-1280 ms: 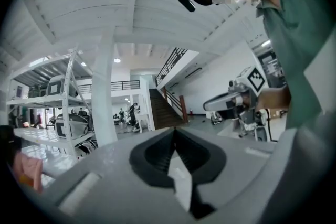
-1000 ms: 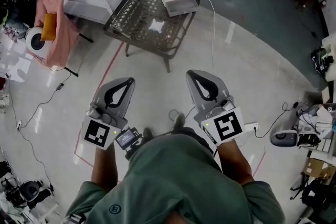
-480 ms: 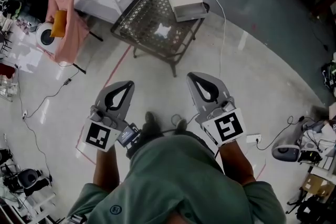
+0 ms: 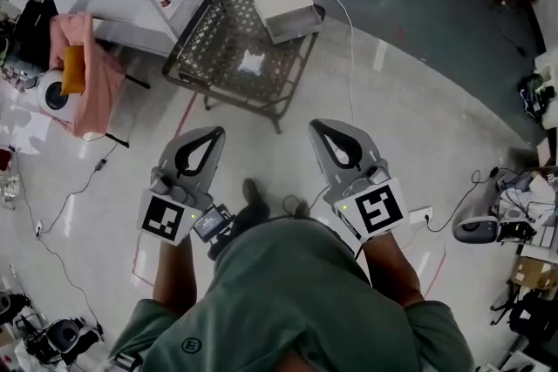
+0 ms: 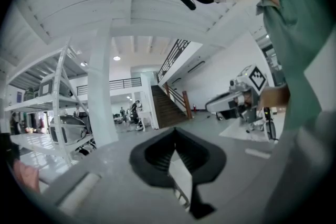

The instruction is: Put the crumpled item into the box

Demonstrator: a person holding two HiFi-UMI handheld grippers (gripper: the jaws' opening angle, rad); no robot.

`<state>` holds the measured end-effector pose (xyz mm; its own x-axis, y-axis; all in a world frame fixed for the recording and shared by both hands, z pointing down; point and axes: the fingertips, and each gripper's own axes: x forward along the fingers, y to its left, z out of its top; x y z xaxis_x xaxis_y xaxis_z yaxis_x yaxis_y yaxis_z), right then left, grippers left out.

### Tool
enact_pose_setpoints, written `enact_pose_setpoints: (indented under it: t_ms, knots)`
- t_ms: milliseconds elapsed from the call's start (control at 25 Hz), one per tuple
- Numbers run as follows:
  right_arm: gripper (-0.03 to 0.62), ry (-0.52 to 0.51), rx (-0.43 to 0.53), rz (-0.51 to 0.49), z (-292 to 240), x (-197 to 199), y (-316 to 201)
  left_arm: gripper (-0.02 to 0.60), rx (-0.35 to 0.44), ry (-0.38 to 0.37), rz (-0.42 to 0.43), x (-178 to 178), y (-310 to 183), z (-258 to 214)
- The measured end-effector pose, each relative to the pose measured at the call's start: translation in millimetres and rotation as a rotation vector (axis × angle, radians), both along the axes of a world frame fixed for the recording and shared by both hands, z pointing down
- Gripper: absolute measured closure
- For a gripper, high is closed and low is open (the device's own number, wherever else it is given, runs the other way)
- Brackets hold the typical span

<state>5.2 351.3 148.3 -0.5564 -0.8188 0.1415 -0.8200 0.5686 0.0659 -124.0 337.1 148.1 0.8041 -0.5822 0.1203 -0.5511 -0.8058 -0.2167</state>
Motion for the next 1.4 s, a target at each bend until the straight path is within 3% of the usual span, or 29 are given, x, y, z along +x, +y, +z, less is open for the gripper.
enact_pose_setpoints:
  t_ms: [520, 760, 1080, 1400]
  knots:
    - [0.589, 0.032, -0.010, 0.151, -1, -45, -89, 0.577, -0.018, 0.017, 0.162, -38, -110, 10]
    - [0.589, 0.053, -0.006, 0.182, -2, -55, -114, 0.577, -0.026, 0.022, 0.216, -41, -138, 15]
    - [0.589, 0.046, -0.043, 0.129, 17, -48, -168, 0.577, -0.065, 0.019, 0.160, -36, -183, 35]
    - [0.589, -0.005, -0.022, -0.015, 18, -19, -251, 0.577, -0.060, -0.010, 0.015, -6, -245, 36]
